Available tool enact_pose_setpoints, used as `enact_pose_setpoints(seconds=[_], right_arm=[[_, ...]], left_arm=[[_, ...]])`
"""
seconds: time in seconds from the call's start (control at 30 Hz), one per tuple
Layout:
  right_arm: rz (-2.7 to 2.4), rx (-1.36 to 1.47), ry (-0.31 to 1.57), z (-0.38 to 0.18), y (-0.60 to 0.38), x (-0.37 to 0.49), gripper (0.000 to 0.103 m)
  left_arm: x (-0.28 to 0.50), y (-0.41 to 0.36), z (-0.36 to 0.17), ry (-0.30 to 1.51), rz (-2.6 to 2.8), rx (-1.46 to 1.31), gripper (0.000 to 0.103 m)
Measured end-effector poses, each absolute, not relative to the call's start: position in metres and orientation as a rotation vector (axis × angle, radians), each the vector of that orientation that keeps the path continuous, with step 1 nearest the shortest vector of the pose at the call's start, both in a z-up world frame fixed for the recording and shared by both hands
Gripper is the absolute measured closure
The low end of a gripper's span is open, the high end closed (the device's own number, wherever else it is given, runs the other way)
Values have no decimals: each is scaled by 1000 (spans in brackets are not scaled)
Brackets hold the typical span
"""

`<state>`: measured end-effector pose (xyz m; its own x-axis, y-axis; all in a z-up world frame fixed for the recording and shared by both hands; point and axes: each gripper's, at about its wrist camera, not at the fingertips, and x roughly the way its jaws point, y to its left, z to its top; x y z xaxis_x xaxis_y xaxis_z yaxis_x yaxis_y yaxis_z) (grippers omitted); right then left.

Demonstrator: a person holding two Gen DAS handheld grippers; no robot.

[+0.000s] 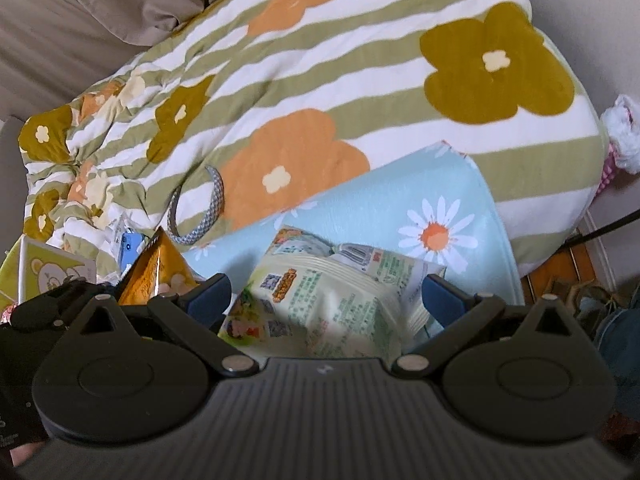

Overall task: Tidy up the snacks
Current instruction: 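Grasp the orange barbecue chip bag with the left gripper while the right grasps the green-white bag, then lift both bags and carry them toward the cardboard box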

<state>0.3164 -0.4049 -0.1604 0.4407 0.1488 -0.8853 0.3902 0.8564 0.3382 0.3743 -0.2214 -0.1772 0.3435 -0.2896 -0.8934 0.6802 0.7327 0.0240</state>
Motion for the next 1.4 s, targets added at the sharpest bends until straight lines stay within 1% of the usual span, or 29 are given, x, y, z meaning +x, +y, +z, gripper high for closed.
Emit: enact_pose_setpoints(seconds=[0.2, 0.3, 0.87, 1.0, 1.1, 1.23, 1.27, 1.4], right_arm=[[-158, 556, 1139, -168, -404, 322, 0], [-158, 542, 1143, -170, -404, 325, 0], [-169, 391, 1179, -178, -387, 330, 0], [-173, 384, 1150, -180, -382, 324, 0], [-149, 369, 1164, -180, -382, 321, 0], [-108, 353, 1139, -171, -380, 311, 0], [-99, 360, 1129, -168, -380, 309, 5], [-82, 369, 1097, -157, -380, 299, 17]], left_arm=[[374, -218, -172, 1055, -645, 402, 38], [372, -213, -168, 1047, -619, 392, 39], [357, -193, -152, 1019, -516, 311, 39], [352, -191, -152, 1022, -513, 305, 39], [348, -189, -152, 1019, -509, 303, 39], [342, -187, -150, 1017, -503, 297, 40], [341, -186, -149, 1015, -504, 296, 40], [334, -184, -140, 995, -508, 291, 40]])
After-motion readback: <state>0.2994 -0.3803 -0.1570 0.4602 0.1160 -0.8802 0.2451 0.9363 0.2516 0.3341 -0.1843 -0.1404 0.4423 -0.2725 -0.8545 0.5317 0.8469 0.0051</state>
